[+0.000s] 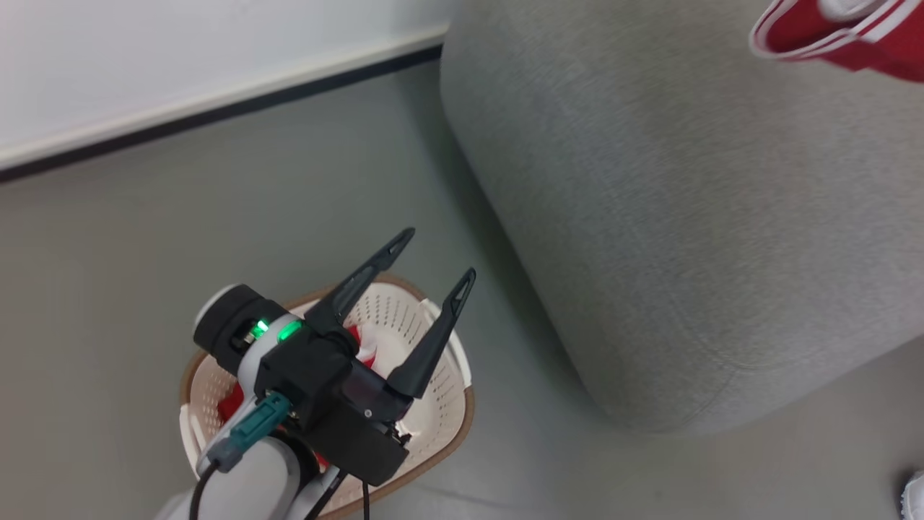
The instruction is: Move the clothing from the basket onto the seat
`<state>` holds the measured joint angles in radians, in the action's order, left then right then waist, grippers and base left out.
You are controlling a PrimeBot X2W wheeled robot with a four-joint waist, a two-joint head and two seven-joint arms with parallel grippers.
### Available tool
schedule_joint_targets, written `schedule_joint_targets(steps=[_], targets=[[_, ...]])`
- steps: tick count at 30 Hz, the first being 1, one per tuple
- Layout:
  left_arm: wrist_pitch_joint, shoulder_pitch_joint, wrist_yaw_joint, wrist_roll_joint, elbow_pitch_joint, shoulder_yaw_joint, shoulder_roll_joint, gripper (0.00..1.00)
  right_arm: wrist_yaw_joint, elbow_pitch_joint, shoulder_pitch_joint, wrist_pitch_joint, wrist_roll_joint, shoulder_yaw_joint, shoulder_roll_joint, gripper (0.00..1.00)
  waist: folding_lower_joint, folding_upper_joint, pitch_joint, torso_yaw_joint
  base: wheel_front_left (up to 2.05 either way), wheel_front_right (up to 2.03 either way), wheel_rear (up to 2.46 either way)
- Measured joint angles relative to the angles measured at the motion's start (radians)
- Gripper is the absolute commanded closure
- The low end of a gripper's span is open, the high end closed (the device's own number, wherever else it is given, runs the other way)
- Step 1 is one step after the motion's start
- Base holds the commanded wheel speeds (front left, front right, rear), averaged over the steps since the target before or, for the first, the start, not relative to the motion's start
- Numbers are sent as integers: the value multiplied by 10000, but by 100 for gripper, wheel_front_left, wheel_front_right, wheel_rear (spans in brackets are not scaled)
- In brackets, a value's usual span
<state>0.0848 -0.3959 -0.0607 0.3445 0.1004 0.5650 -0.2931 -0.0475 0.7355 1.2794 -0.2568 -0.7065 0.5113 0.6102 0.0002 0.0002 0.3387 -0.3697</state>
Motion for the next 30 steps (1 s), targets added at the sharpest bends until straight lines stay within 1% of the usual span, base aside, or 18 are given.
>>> schedule_joint_targets(steps=[6,9,14,15,17,22,30], targets=[[-316,-216,82,-247,598,-169,-288,0,8,497,610,0,0,-341,303,100,-1,0,867,580,0,0,0],[-493,-360,167,-307,926,-324,-426,0,48,650,840,0,33,-389,301,100,-1,1,1322,827,0,0,0],[-694,-577,182,-385,1292,-508,-606,0,142,984,1090,0,138,-443,192,100,0,0,2062,1123,0,0,0],[-717,-628,188,-399,1340,-523,-610,0,213,1114,1091,0,148,-456,125,100,-1,1,2206,1166,0,0,0],[-757,-723,265,-399,1419,-587,-617,0,226,1348,1088,0,153,-454,-29,100,0,1,2474,1239,0,0,0],[-876,-755,267,-418,1484,-631,-704,0,387,1935,1038,0,274,-412,-399,100,0,1,3032,1337,0,0,0],[-1009,-950,268,-476,1511,-640,-748,0,443,2964,571,0,174,-539,-920,100,-1,0,3452,1328,0,0,0]])
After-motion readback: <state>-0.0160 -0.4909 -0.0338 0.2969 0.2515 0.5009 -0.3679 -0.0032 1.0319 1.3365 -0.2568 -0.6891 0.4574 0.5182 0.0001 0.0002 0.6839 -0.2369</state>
